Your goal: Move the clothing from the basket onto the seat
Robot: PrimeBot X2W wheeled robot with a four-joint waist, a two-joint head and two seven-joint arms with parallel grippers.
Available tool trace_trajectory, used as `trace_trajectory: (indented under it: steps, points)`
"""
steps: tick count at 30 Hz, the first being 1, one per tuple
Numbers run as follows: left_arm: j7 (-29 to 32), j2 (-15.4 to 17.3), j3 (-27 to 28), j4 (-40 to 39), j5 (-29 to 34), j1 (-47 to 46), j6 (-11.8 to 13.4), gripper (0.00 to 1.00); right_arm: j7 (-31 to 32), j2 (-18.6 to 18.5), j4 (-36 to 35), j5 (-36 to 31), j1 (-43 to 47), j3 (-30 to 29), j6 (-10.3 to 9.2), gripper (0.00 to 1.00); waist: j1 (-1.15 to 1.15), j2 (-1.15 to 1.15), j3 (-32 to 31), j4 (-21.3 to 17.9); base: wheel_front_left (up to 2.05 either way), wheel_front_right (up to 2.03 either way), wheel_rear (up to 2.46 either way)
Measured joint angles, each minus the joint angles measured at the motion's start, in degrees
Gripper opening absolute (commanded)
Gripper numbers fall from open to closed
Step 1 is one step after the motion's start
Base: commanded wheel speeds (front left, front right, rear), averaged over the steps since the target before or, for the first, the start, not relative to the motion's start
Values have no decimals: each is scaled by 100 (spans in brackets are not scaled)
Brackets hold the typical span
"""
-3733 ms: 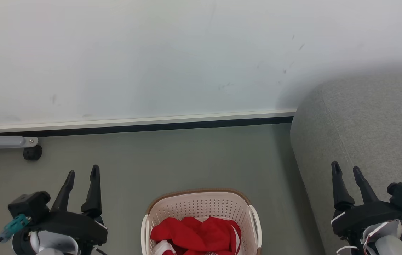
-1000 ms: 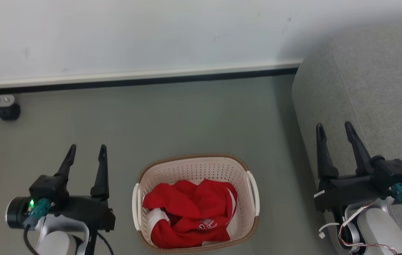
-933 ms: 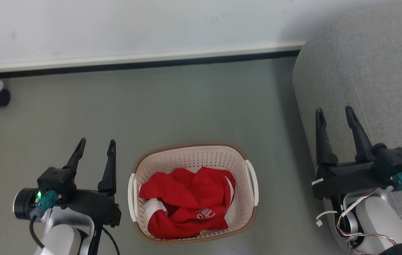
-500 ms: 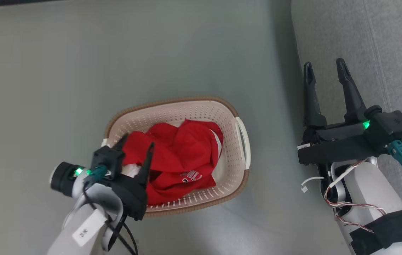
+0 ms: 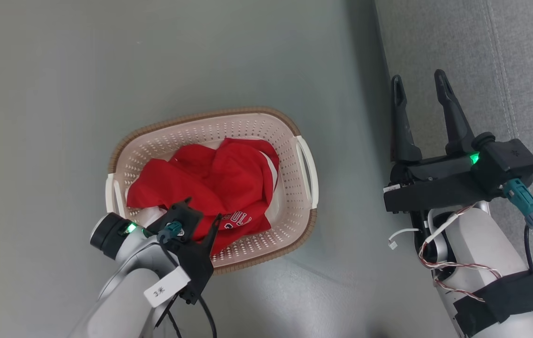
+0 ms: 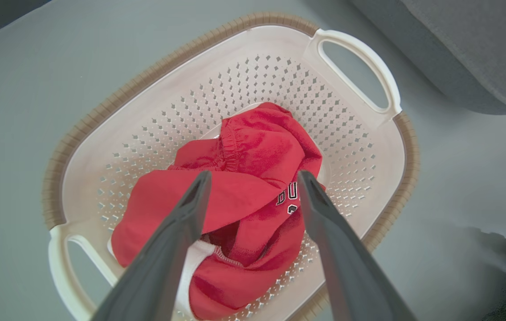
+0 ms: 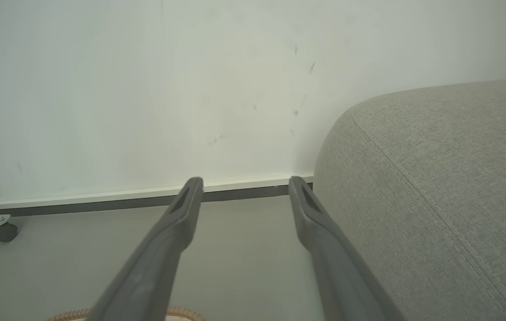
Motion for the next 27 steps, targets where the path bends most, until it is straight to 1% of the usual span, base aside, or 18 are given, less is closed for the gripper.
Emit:
trace_trajectory:
  steps: [1,8,10,23,27]
  points:
    - [37,-5,-26,65,25,-40,-31,100,-1,9,2,0,-10,4,0,100,0,0,29,-18,0,0,0]
    - [201,0,-182,476,205,-330,-40,100,-4,98,7,0,-155,57,0,100,0,0,230,-154,0,0,0]
    - [224,0,-208,583,265,-404,-86,100,-5,111,2,1,-162,62,-1,100,0,0,295,-197,0,0,0]
    - [291,47,-227,1128,322,-831,-88,100,-9,186,-155,1,-221,70,-42,100,0,-1,791,-465,0,0,0]
    - [292,56,-282,1255,424,-962,-88,100,-33,204,-172,1,-222,59,-42,100,0,-1,943,-524,0,0,0]
